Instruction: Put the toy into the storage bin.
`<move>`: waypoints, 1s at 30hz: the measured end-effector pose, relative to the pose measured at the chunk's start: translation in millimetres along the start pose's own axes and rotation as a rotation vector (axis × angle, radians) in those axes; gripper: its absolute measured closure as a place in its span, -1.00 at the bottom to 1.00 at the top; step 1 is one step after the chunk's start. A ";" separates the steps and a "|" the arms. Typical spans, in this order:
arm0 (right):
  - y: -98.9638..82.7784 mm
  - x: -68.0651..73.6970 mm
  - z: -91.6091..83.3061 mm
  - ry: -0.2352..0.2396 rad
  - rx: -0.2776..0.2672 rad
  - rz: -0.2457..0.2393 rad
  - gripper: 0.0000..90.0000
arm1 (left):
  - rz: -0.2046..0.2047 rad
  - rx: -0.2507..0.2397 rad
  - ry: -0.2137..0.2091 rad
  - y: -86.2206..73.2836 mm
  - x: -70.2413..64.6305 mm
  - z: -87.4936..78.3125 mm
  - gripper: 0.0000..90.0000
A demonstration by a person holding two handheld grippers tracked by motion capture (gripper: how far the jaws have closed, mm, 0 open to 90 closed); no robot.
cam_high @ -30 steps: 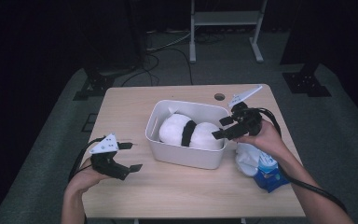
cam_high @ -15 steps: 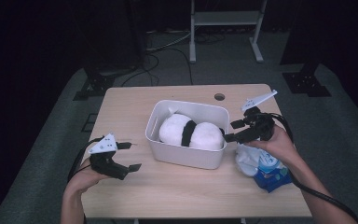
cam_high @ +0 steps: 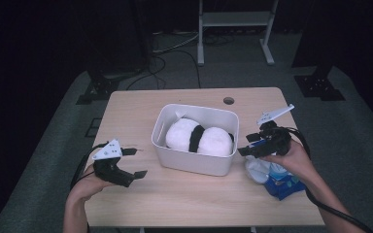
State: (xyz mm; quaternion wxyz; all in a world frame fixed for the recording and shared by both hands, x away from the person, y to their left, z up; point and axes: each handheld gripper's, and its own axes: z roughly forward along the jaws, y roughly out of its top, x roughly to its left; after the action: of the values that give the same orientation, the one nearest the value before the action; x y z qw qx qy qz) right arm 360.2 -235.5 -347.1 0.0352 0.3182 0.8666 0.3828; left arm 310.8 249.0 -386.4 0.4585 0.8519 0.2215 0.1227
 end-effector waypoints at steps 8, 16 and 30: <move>-17.9 -3.9 -0.1 -0.004 0.000 0.027 -0.37 | -0.003 -0.003 -0.001 0.0 -0.5 0.2 -0.77; -36.9 -6.8 0.2 0.008 -0.003 0.059 -0.38 | 0.001 0.005 -0.006 -0.1 -0.5 1.4 -0.77; -65.4 -6.3 -2.0 0.018 -0.014 0.098 -0.39 | 0.007 0.012 -0.010 0.4 -2.6 3.1 -0.78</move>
State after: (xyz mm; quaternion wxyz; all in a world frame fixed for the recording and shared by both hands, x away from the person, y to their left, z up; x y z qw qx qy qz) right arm 330.3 -273.4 -391.7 0.0106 0.3567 0.8475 0.3929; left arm 310.0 245.3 -387.8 0.4539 0.8560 0.2169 0.1190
